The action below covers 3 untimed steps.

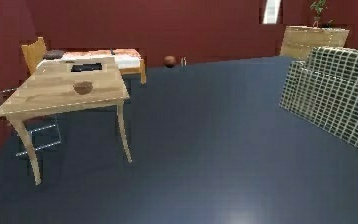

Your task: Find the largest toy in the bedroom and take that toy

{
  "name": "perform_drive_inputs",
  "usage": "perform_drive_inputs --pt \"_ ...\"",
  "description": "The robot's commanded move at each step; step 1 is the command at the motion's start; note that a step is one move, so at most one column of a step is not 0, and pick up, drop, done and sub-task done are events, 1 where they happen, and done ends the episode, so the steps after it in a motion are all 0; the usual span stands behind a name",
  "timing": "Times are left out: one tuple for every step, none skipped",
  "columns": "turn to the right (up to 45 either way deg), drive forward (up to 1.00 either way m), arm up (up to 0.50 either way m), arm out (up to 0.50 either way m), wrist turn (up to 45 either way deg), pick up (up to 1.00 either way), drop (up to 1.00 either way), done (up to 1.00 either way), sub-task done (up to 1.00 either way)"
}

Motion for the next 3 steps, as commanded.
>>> perform_drive_inputs --pt "0.0 0.10 0.00 0.00 0.0 0.00 0.00 0.00 0.00" --pt "3.0 0.00 0.00 0.00 0.0 0.00 0.00 0.00 0.00" --pt "3.0 0.00 0.00 0.00 0.0 0.00 0.00 0.00 0.00"
